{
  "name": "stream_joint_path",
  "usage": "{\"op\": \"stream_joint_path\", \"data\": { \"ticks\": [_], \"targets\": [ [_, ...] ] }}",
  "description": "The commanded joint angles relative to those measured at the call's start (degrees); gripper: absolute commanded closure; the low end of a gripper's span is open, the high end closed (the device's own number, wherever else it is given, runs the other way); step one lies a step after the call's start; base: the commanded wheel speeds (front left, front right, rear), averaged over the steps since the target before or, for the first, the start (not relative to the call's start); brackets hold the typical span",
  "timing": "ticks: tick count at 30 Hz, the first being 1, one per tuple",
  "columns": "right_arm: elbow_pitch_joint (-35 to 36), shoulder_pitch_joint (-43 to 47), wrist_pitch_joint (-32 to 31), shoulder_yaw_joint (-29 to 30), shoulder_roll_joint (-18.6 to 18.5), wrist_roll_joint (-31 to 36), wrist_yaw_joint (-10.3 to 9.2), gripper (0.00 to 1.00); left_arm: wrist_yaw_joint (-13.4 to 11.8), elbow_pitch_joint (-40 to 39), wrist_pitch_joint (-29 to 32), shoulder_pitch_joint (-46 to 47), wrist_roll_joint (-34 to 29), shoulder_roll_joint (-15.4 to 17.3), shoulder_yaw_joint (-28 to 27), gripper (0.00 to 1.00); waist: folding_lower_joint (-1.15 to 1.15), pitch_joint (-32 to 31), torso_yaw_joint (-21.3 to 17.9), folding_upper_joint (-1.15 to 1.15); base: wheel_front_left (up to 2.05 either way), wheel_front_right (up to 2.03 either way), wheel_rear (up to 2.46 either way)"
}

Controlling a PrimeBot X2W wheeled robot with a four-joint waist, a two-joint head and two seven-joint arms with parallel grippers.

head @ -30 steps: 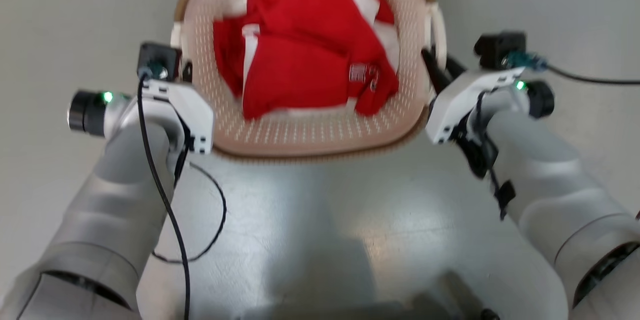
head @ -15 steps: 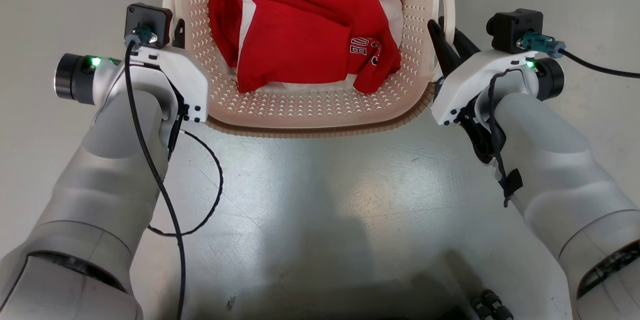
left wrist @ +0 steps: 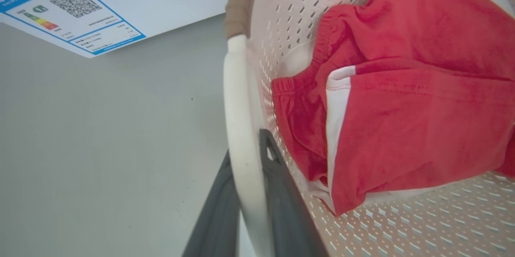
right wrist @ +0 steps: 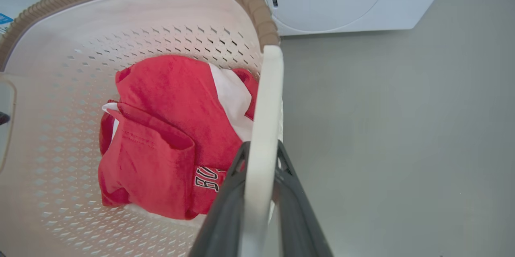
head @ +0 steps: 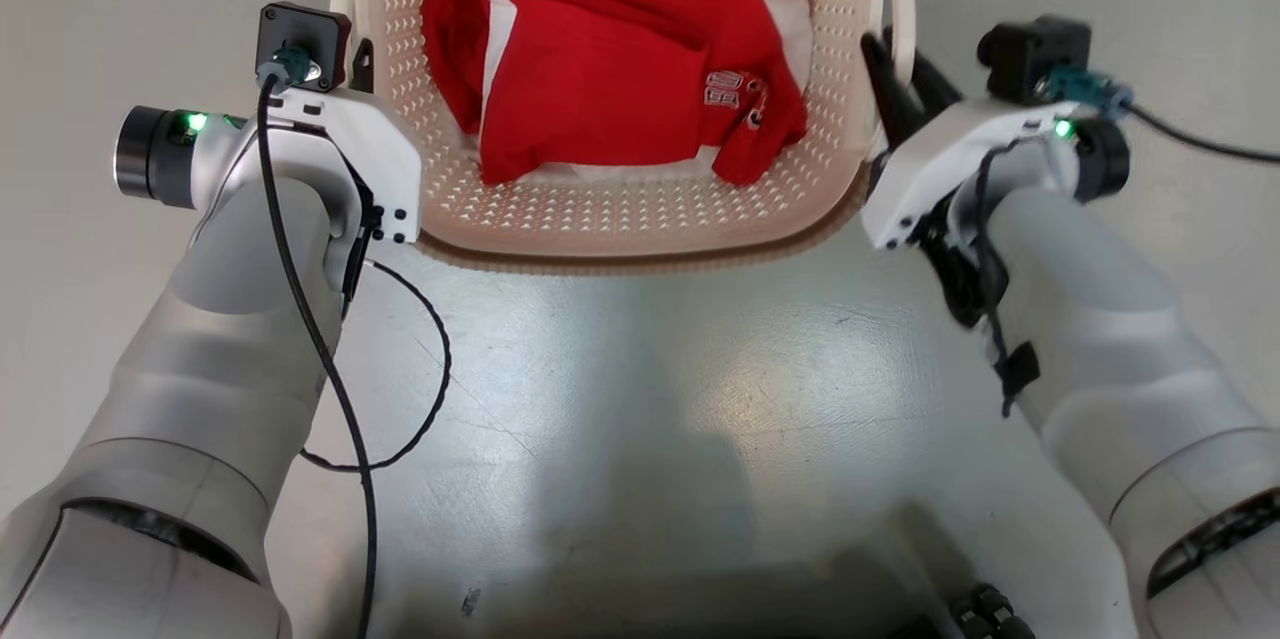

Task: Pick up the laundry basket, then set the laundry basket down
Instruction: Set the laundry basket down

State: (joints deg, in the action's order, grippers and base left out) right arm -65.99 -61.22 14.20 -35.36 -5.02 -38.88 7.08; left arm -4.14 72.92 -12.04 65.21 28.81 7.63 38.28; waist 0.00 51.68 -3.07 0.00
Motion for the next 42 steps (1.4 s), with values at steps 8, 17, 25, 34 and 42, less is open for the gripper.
{"op": "stream_joint_path", "data": {
  "ticks": [8, 17, 25, 34, 42],
  "targets": [
    [-0.2, 3.9, 0.8, 0.4, 1.8, 1.9, 0.41, 0.96, -1.4, 0.7, 0.6, -1.4, 0.9, 2.3, -0.1, 1.00, 0.00, -0.1, 0.2, 0.00, 0.00, 0.00, 0.00],
    [-0.5, 3.8, 0.8, 2.1, 1.8, 3.6, 0.41, 0.00, -2.3, 0.8, 1.3, -2.1, 2.0, 2.4, -0.4, 0.00, 0.00, -0.6, 0.1, 0.00, 0.00, 0.00, 0.00],
    [0.3, 4.5, 0.8, 5.2, 1.7, 6.5, 0.41, 0.00, -3.3, 0.9, 1.3, -2.6, 3.1, 1.9, -0.9, 0.00, 0.00, -1.4, 0.1, 0.00, 0.00, 0.00, 0.00],
    [1.9, 6.0, 0.8, 9.0, 1.7, 9.7, 0.41, 0.00, -3.6, 0.9, 0.7, -3.3, 3.9, 1.8, -1.0, 0.00, 0.00, -3.3, 0.0, 0.00, 0.00, 0.00, 0.00],
    [6.5, 10.7, 0.8, 15.0, 0.8, 13.7, 0.41, 0.00, -2.3, 0.2, -2.0, -6.8, 6.4, 0.8, -2.8, 0.00, 0.00, -9.0, 0.4, 0.00, 0.00, 0.00, 0.00]
  ]
}}
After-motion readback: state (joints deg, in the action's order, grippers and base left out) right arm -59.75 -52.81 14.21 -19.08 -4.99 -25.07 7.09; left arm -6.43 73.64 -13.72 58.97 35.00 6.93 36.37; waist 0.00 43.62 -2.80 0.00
